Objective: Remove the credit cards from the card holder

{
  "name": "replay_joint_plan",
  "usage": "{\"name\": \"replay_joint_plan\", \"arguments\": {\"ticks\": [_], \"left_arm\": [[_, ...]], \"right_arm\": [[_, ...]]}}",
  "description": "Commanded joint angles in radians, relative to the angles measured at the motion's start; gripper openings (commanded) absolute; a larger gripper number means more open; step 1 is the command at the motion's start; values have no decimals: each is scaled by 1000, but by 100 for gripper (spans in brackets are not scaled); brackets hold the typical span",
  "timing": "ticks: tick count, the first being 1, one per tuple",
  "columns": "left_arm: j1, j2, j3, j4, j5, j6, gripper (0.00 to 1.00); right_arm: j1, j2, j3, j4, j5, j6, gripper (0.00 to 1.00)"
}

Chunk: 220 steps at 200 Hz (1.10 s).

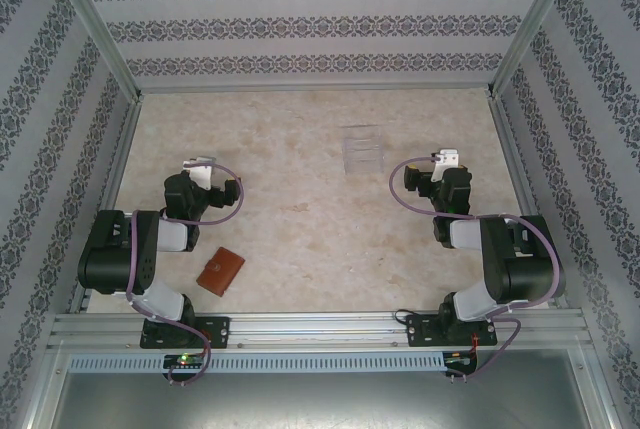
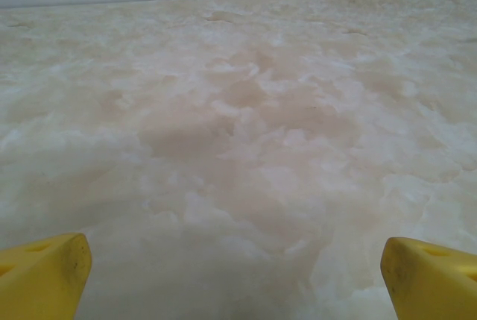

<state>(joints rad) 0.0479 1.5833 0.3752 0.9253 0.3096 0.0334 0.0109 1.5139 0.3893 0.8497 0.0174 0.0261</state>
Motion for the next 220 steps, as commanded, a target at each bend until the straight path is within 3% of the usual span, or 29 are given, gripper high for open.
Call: {"name": "replay_joint_plan", "arguments": {"ticks": [1,47,79,187,206,220], "left_arm": [[7,5,-8,51,-3,6,100],[9,5,-4,42,-30,-7,100],[8,4,8,20,-106,-32,100],[2,4,13,11,-117,-27,100],[1,6,13,12,-118,-26,100],[1,4,12,11,-117,-26,100]], "right_arm": [[-1,-6,3,25,1,1,98],[-1,-7,3,24,1,0,98],[-1,-7,3,25,1,1,98],[27,-46,-3,6,48,-19,98],[38,-89,32,-95,54,-29,98],[52,-127,102,-276,71,-28,98]]}}
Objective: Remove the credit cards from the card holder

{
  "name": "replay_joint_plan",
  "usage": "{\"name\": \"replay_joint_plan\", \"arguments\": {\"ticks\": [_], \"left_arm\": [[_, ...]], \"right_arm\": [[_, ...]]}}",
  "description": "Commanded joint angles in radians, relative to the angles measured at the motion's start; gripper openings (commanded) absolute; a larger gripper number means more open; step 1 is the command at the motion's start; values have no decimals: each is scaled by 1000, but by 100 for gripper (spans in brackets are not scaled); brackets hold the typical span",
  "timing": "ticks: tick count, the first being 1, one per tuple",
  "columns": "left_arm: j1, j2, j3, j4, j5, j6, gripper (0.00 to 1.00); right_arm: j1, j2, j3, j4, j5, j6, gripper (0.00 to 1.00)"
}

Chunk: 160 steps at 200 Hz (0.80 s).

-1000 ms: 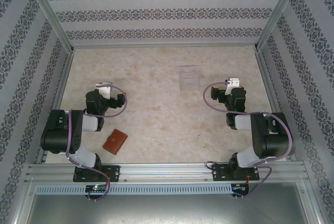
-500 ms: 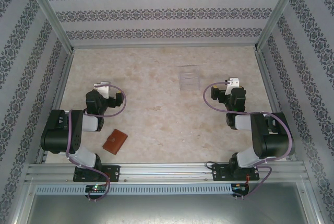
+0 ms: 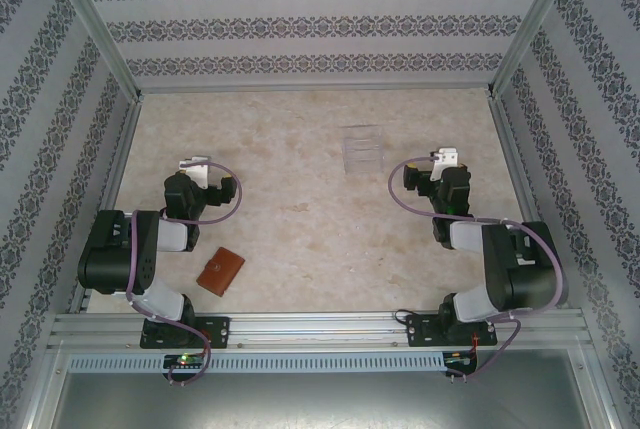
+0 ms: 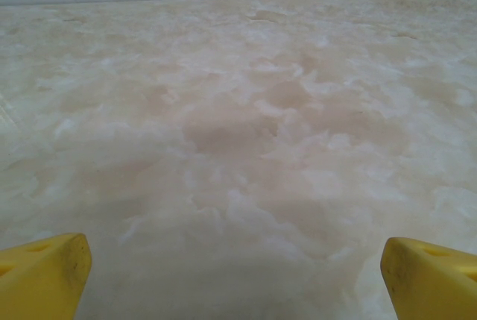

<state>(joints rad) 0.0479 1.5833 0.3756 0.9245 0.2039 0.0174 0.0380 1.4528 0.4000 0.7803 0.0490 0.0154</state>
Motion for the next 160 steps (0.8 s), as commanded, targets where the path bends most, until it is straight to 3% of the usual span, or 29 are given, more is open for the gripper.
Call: {"name": "replay_joint_plan", "arguments": {"ticks": [1,43,83,125,140,160], "left_arm": [[1,4,11,12,-12,-10,100],[0,-26,-12,38,-62,-29,100],[-13,-168,25,-153,-159,-40,100],[-37,-355,143,-503,-322,-176,99],[-39,-381,226,-694,-336,-269,97],[-44,-372,351,-917,-270,-326,95]], "right_arm": [[25,-68,96,-217,41,-17,98],[80,-64,295,-552,9,1,96],[124,3,497,-798,-60,59,89],[127,167,751,-1026,-144,163,67],[128,246,839,-1082,-169,183,64],[128,351,958,-1149,-182,209,58]]}}
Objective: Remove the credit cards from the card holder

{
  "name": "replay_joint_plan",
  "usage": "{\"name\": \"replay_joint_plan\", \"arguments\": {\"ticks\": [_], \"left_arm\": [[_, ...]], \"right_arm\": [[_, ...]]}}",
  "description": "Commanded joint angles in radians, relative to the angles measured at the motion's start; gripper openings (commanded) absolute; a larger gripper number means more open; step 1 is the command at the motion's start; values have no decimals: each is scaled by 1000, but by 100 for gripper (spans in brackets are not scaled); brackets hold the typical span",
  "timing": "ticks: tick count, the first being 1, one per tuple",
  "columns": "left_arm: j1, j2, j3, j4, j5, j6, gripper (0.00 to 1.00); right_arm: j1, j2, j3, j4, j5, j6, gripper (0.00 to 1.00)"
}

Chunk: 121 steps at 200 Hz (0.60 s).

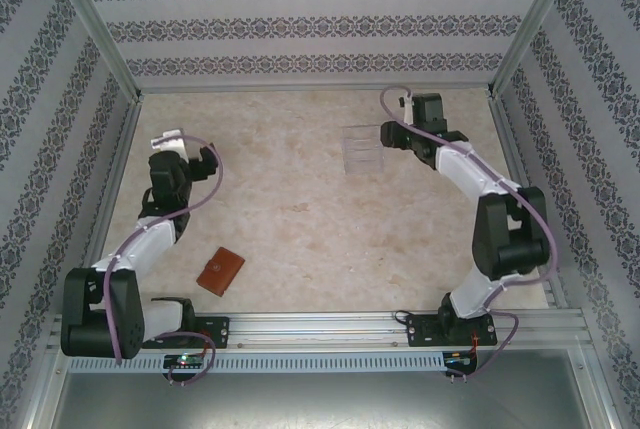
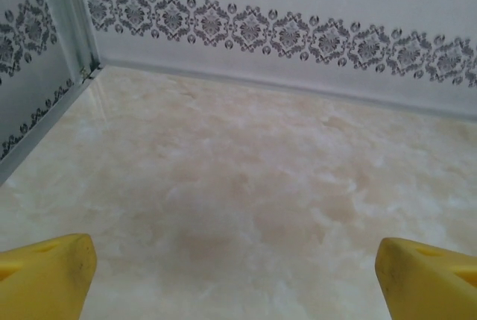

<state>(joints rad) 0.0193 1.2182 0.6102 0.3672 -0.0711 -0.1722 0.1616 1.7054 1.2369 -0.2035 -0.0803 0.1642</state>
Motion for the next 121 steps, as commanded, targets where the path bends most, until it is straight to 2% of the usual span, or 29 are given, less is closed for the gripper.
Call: {"name": "replay_joint_plan", "arguments": {"ticks": [1,45,85,121], "left_arm": [[-16,-6,121,-366,6,-140,95],[-25,23,247,-632,128,-231,92],[-34,24,246,-685,212,-259,92],[-42,30,243,-692,230,-269,93]], "right_arm": [[3,104,127,-169,-53,61,58],[7,277,325,-260,-50,86,47],[8,398,461,-304,-52,80,42],[9,477,531,-325,-89,84,41]]}}
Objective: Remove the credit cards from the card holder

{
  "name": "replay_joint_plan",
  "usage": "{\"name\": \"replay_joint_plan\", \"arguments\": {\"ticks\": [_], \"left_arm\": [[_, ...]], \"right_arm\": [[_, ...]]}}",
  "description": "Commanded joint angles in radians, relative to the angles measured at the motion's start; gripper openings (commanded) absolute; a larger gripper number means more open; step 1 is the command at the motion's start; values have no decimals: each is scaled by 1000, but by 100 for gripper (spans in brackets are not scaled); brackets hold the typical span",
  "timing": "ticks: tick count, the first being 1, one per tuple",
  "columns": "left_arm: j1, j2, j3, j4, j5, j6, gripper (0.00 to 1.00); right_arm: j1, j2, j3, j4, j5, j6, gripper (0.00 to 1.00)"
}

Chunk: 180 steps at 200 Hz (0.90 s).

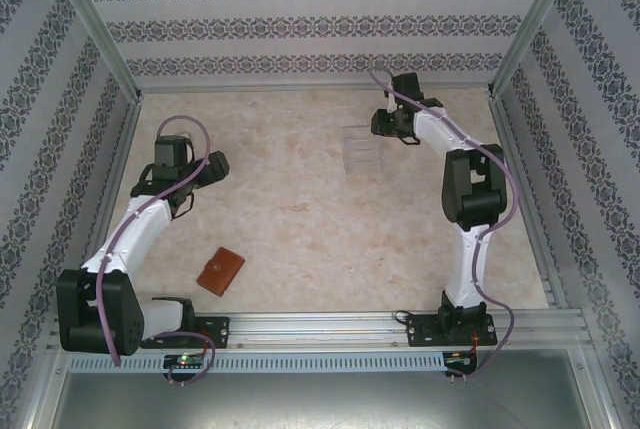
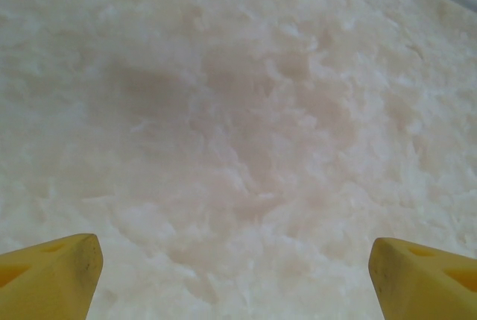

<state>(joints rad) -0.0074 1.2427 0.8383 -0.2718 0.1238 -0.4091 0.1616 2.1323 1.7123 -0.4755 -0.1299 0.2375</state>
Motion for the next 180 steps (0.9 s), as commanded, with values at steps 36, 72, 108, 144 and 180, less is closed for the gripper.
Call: {"name": "replay_joint_plan", "arguments": {"ticks": [36,72,108,144,180], "left_arm": [[-19,12,20,-59,31,-31,93],[-22,24,28,-77,22,-18,93],[-25,43,44,-98,29,-11,93],[-35,50,56,-111,26,-4,93],[-47,71,85,-150,26,5,93]], "right_arm": [[16,86,70,-63,-50,11,38],[23,82,60,-64,-23,8,28],[42,61,43,-77,18,6,19],[75,28,17,-100,70,22,15],[125,-21,-20,-122,141,66,13]]}}
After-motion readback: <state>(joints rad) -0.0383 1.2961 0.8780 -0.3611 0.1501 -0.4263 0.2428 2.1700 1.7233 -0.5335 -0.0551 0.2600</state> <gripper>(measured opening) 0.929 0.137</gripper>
